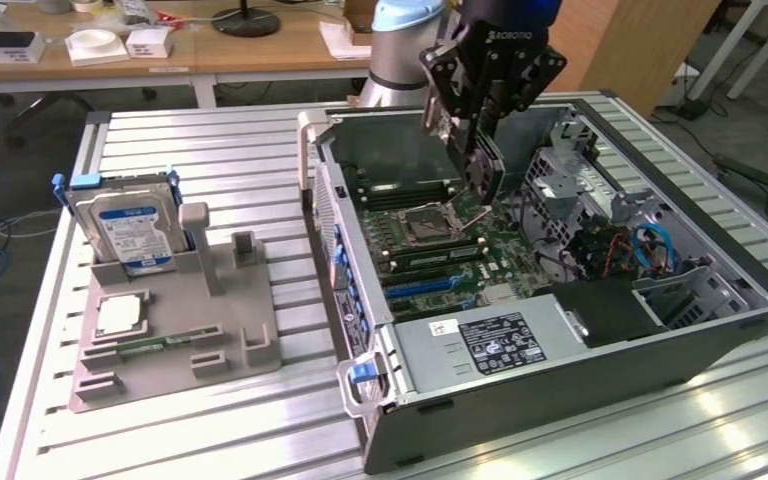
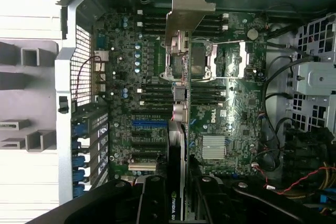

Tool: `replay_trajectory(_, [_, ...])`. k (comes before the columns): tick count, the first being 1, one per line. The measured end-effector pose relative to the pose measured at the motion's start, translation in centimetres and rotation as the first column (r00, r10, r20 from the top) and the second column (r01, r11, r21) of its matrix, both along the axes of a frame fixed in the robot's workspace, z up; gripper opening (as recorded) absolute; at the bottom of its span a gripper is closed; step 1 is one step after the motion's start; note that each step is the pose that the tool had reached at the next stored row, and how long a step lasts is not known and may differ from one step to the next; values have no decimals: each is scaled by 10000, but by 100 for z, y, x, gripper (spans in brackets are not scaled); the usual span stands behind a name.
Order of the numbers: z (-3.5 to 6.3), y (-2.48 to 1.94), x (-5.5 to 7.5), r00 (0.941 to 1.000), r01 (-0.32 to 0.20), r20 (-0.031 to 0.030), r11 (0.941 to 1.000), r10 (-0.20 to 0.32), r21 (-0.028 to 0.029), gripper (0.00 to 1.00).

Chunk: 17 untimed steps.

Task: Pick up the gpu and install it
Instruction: 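Pick up the gpu and move the gpu toward the slot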

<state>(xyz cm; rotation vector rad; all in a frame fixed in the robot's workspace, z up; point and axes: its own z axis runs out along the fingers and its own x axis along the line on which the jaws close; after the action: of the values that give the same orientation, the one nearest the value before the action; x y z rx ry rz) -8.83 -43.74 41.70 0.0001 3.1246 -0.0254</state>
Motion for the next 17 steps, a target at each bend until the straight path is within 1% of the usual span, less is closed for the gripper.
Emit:
replay_trajectory(7, [-5, 0, 92, 10000, -1, 0, 10000, 1, 0, 26])
replay_trajectory(15, [-15, 0, 241, 10000, -1, 1, 10000, 1, 1, 26])
replay_trajectory(17, [-19, -3, 251, 10000, 0, 0, 10000, 0, 0, 26])
